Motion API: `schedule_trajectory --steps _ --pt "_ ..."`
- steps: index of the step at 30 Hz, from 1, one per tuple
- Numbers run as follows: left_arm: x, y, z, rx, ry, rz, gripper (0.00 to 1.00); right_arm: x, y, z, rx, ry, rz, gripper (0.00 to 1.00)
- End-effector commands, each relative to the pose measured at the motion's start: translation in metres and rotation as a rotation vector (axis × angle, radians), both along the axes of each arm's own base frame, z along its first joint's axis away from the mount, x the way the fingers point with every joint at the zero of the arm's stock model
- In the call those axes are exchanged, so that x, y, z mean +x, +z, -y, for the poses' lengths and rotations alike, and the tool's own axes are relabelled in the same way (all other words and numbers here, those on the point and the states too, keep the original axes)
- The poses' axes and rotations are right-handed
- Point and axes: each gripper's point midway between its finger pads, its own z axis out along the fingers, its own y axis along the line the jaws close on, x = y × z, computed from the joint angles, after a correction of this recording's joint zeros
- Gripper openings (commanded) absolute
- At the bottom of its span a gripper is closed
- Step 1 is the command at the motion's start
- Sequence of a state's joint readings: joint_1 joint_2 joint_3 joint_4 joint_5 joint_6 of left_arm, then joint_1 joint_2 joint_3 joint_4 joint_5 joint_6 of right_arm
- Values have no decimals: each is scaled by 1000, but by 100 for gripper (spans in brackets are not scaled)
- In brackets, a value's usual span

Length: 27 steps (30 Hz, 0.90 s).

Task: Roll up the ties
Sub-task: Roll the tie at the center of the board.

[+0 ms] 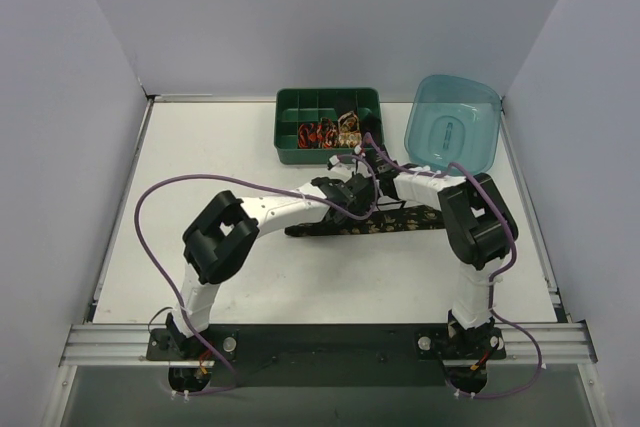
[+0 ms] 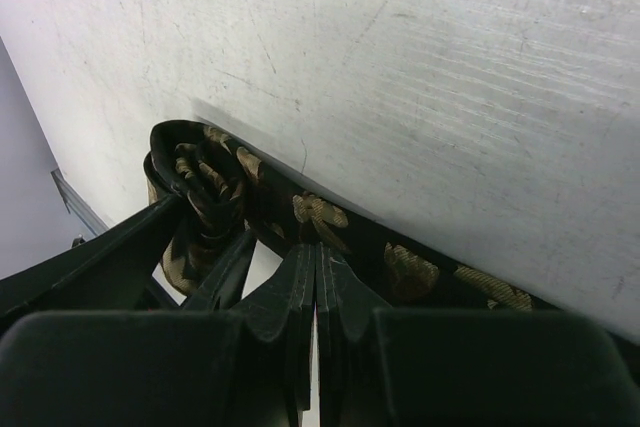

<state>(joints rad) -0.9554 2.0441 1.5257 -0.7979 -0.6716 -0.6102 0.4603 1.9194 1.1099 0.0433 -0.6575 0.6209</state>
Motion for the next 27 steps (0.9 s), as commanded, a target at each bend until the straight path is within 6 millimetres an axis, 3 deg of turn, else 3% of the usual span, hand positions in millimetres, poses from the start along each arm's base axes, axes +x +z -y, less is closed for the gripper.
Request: schedule_trajectory --steps 1,6,11,17,27 --pt "-4 6 18 -28 -26 14 50 2 27 -6 48 28 66 0" --pt "-7 3 27 -68 -29 13 55 2 26 -4 47 24 63 0" --pt "-7 4 23 -76 -8 38 59 3 28 -5 52 26 66 0" --pt "1 36 12 -100 1 124 64 3 33 -8 72 31 78 0" --pt "5 50 12 -235 -21 138 65 2 47 -12 98 46 103 0"
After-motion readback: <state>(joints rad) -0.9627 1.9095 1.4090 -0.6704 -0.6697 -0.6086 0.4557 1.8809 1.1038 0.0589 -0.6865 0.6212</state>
